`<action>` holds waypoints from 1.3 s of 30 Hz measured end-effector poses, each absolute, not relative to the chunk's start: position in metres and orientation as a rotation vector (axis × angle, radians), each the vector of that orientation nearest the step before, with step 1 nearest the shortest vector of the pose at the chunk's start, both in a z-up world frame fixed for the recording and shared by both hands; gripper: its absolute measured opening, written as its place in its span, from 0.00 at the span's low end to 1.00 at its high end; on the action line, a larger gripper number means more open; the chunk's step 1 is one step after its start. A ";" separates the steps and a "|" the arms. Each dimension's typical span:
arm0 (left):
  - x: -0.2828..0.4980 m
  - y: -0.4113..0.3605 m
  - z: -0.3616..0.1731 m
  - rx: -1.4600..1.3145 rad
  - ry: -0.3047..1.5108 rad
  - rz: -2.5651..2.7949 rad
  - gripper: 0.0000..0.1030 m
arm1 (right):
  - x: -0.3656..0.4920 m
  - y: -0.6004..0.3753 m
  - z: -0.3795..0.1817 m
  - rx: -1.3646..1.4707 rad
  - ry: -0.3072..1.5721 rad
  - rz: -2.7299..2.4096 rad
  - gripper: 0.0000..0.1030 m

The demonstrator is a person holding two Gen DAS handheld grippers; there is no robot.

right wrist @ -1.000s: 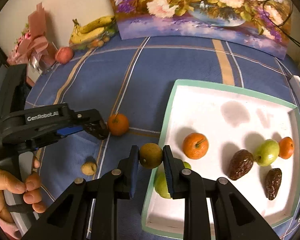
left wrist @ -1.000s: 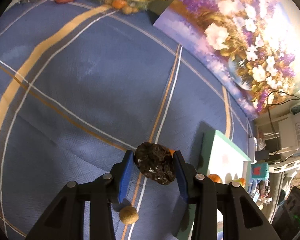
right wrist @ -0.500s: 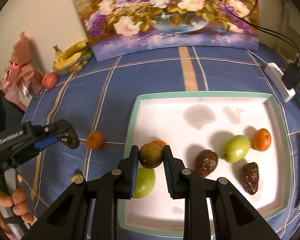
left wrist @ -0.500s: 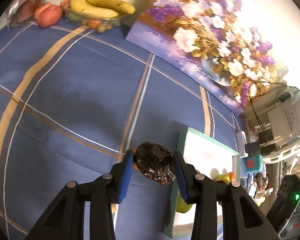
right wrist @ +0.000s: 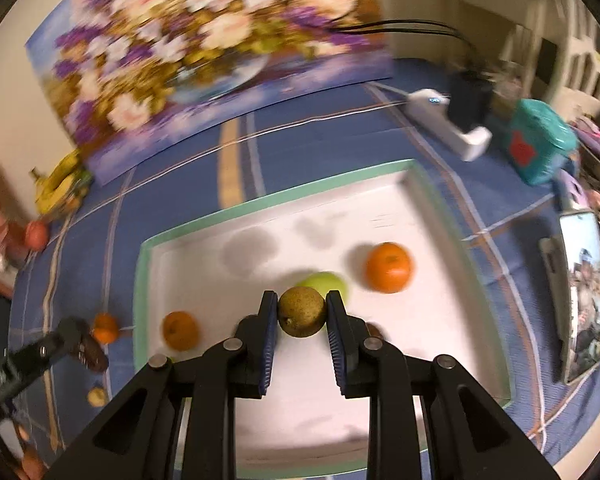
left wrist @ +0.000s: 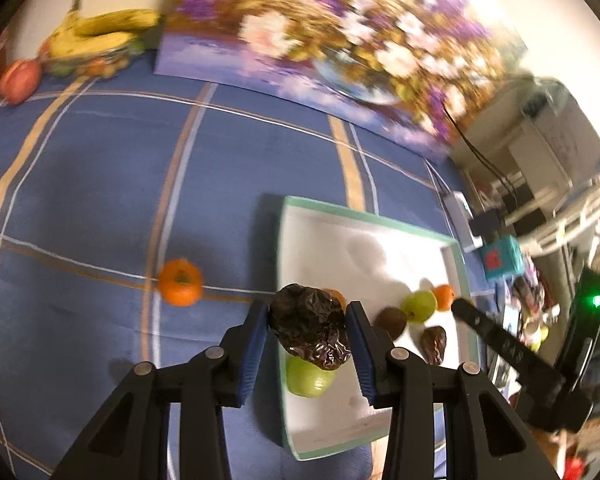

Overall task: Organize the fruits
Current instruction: 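Carry the kiwi in the right tool and the date in the left tool over the tray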

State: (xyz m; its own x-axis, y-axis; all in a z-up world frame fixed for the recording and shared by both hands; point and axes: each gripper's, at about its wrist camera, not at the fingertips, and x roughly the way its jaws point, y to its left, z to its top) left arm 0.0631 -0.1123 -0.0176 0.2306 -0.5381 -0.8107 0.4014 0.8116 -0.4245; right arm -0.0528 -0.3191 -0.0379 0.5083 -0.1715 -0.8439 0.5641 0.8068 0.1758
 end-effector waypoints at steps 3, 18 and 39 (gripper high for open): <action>0.052 -0.131 -0.020 -0.085 1.173 -0.683 0.41 | -0.058 -0.329 -0.039 0.469 0.939 -0.500 0.25; 0.034 -0.172 -0.042 0.043 1.191 -0.727 0.41 | -0.072 -0.356 -0.059 0.480 0.964 -0.610 0.25; 0.032 -0.187 -0.056 0.099 1.177 -0.716 0.41 | -0.068 -0.368 -0.092 0.501 1.047 -0.632 0.25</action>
